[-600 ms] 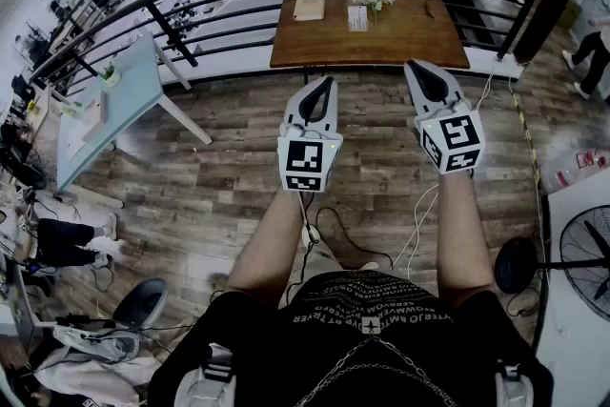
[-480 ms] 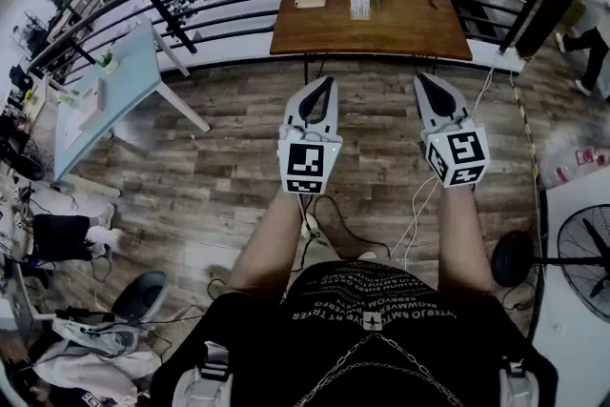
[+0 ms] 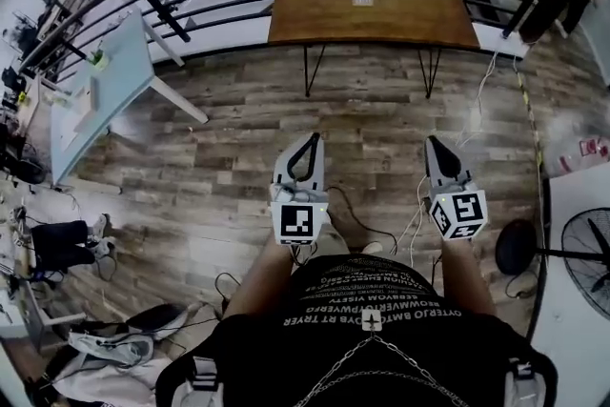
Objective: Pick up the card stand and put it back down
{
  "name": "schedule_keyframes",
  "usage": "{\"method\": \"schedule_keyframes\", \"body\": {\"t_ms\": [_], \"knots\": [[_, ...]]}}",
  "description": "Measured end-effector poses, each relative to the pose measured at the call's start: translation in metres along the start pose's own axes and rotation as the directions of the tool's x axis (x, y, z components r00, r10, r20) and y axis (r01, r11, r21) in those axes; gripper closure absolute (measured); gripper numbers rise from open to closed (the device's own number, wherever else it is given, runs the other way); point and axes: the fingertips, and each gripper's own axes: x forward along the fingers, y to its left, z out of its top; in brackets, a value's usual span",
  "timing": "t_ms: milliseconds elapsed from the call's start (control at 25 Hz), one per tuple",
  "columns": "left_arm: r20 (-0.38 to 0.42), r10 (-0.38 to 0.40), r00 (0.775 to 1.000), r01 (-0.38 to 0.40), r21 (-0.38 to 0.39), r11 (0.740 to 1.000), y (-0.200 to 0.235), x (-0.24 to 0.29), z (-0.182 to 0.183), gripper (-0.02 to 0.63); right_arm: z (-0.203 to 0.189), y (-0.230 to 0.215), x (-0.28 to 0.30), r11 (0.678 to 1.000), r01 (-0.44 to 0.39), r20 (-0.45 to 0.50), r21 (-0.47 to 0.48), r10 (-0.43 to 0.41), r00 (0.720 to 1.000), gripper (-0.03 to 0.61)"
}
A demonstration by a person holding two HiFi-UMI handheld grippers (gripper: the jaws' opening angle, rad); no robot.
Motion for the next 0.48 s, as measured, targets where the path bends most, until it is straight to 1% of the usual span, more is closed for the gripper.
{"method": "schedule_keyframes", "body": {"t_ms": [80, 160, 240, 320, 480], "knots": [[-0.047, -0.001, 0.999, -0.001, -0.041, 0.999, 0.012, -0.002, -0.02, 0.595, -0.006, 0.005, 0.003, 1.0, 0.005, 0.009, 0.028, -0.005, 1.0, 0.563], [-0.066, -0.006, 0.998, 0.001, -0.072, 0.997, 0.028, 0.002, -0.032, 0.595, -0.006, 0.019, 0.012, 1.0, -0.024, 0.022, 0.014, 0.024, 0.999, 0.563], [-0.067, -0.012, 0.998, 0.006, -0.095, 0.995, 0.041, 0.009, -0.037, 0.595, -0.006, 0.031, 0.026, 0.999, -0.049, 0.002, -0.012, 0.049, 0.999, 0.563], [-0.061, -0.027, 0.998, 0.021, -0.104, 0.994, 0.05, 0.02, -0.041, 0.595, -0.007, 0.038, 0.043, 0.998, -0.057, -0.019, -0.013, 0.057, 0.998, 0.563], [-0.025, -0.078, 0.997, 0.075, -0.094, 0.993, 0.066, 0.05, -0.04, 0.595, 0.001, 0.048, 0.082, 0.998, -0.06, -0.031, -0.019, 0.06, 0.998, 0.563]]}}
